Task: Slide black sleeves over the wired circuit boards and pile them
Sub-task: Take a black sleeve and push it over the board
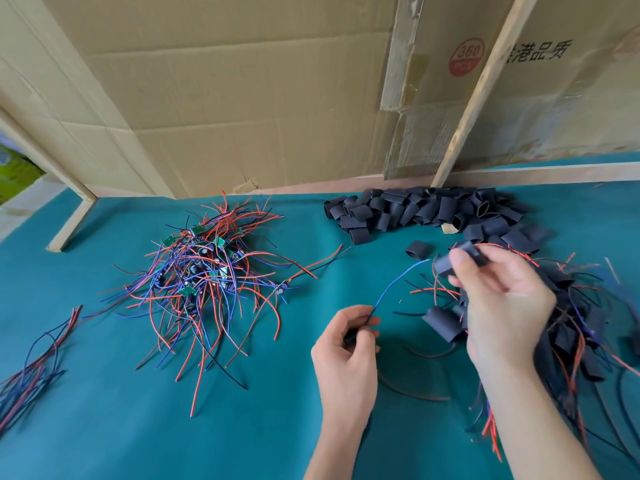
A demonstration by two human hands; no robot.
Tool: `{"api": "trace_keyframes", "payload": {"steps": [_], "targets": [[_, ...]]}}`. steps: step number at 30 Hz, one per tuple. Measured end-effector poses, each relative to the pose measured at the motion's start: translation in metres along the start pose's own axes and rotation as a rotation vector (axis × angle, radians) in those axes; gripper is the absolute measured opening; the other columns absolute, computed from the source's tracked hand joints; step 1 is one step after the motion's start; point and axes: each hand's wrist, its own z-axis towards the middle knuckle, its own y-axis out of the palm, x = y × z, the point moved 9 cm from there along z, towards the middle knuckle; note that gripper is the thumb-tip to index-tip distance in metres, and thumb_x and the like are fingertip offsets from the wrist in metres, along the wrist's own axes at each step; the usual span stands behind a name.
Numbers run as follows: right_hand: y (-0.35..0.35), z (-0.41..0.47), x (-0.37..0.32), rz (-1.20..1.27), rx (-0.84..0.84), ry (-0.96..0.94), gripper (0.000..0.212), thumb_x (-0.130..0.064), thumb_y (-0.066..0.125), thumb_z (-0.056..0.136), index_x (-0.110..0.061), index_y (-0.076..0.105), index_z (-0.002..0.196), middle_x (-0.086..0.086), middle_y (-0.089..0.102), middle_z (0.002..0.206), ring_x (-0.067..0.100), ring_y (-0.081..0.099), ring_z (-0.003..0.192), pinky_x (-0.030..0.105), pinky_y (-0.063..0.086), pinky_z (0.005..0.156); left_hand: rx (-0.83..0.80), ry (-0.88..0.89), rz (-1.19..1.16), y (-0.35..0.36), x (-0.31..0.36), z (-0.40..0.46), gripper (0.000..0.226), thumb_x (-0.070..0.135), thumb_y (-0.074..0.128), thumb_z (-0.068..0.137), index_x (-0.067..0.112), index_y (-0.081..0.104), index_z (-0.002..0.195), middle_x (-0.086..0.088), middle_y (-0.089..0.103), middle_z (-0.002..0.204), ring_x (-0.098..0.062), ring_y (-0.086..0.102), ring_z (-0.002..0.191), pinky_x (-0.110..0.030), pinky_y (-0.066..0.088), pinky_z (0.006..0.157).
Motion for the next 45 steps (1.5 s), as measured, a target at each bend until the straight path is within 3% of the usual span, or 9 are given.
{"api": "trace_keyframes", "payload": {"steps": [3, 6, 14, 18, 22, 25, 31, 37, 45], "targets": [[-0.013, 0.001, -0.006, 0.029, 0.12, -0.029, 0.015, -0.011, 0.081, 0.088, -0.022, 0.073, 0.095, -0.009, 0.079, 0.083, 0.009, 0.071, 0.065, 0.021, 0.058, 0.068, -0.016, 0.011, 0.008, 0.0, 0.001, 0.0, 0.05, -0.012, 0.052, 0.086, 0.032, 0.075, 0.088, 0.002, 0.077, 0.088, -0.017, 0.071, 0.082, -0.02, 0.054, 0.066], [-0.016, 0.003, -0.007, 0.045, 0.139, -0.025, 0.013, -0.011, 0.081, 0.089, -0.021, 0.074, 0.092, -0.008, 0.079, 0.083, 0.011, 0.072, 0.067, 0.021, 0.058, 0.068, -0.022, 0.012, 0.008, 0.001, 0.001, 0.0, 0.051, -0.014, 0.052, 0.086, 0.032, 0.075, 0.087, 0.002, 0.077, 0.087, -0.015, 0.071, 0.08, -0.02, 0.054, 0.066], [0.021, -0.014, 0.016, -0.059, -0.088, 0.089, 0.018, -0.008, 0.084, 0.084, -0.025, 0.076, 0.082, -0.001, 0.078, 0.077, 0.015, 0.072, 0.061, 0.019, 0.057, 0.061, -0.03, 0.011, 0.023, 0.001, 0.001, 0.0, 0.051, -0.012, 0.052, 0.087, 0.034, 0.075, 0.088, 0.003, 0.078, 0.089, -0.013, 0.071, 0.082, -0.019, 0.054, 0.067], [0.037, -0.03, 0.041, -0.031, -0.194, 0.288, 0.013, -0.002, 0.082, 0.084, -0.009, 0.071, 0.084, -0.001, 0.076, 0.075, 0.012, 0.07, 0.065, 0.021, 0.057, 0.056, -0.051, 0.014, 0.017, 0.002, 0.001, -0.001, 0.05, -0.012, 0.053, 0.087, 0.033, 0.074, 0.088, 0.003, 0.077, 0.089, -0.012, 0.071, 0.081, -0.018, 0.054, 0.066], [0.055, -0.049, 0.052, -0.076, -0.355, 0.402, 0.01, -0.004, 0.082, 0.084, -0.006, 0.073, 0.088, 0.004, 0.078, 0.079, 0.014, 0.073, 0.071, 0.022, 0.056, 0.056, -0.046, 0.038, 0.014, -0.001, 0.002, -0.001, 0.037, -0.007, 0.055, 0.085, 0.027, 0.068, 0.086, 0.0, 0.075, 0.087, -0.016, 0.07, 0.076, -0.022, 0.055, 0.066], [0.054, -0.049, 0.051, -0.088, -0.346, 0.403, 0.011, -0.003, 0.082, 0.083, -0.005, 0.073, 0.087, 0.007, 0.077, 0.076, 0.016, 0.073, 0.066, 0.021, 0.054, 0.054, -0.034, 0.025, -0.002, -0.002, 0.001, -0.001, 0.025, 0.003, 0.059, 0.083, 0.027, 0.062, 0.087, 0.002, 0.073, 0.089, -0.017, 0.071, 0.074, -0.023, 0.056, 0.063], [0.047, -0.043, 0.047, -0.039, -0.275, 0.376, 0.013, 0.0, 0.081, 0.083, -0.009, 0.073, 0.083, 0.004, 0.076, 0.074, 0.013, 0.069, 0.064, 0.02, 0.053, 0.053, -0.072, -0.025, -0.074, 0.002, -0.004, -0.002, 0.015, -0.001, 0.06, 0.09, 0.013, 0.064, 0.092, 0.0, 0.071, 0.091, -0.021, 0.076, 0.084, -0.025, 0.057, 0.061], [0.038, -0.032, 0.041, 0.026, -0.183, 0.335, 0.016, -0.001, 0.081, 0.083, -0.014, 0.074, 0.078, 0.003, 0.075, 0.076, 0.014, 0.068, 0.066, 0.021, 0.054, 0.053, -0.099, -0.036, -0.079, 0.004, -0.005, -0.002, 0.013, -0.001, 0.064, 0.094, 0.011, 0.068, 0.095, -0.01, 0.073, 0.081, -0.02, 0.074, 0.074, -0.021, 0.055, 0.062], [0.057, -0.046, 0.044, -0.061, -0.402, 0.343, 0.014, -0.005, 0.08, 0.086, -0.016, 0.074, 0.08, 0.008, 0.078, 0.082, 0.017, 0.073, 0.072, 0.023, 0.057, 0.06, -0.021, 0.013, -0.095, -0.002, -0.005, 0.0, 0.027, -0.003, 0.064, 0.095, 0.024, 0.068, 0.093, -0.004, 0.076, 0.094, -0.021, 0.077, 0.084, -0.029, 0.062, 0.07]]}}
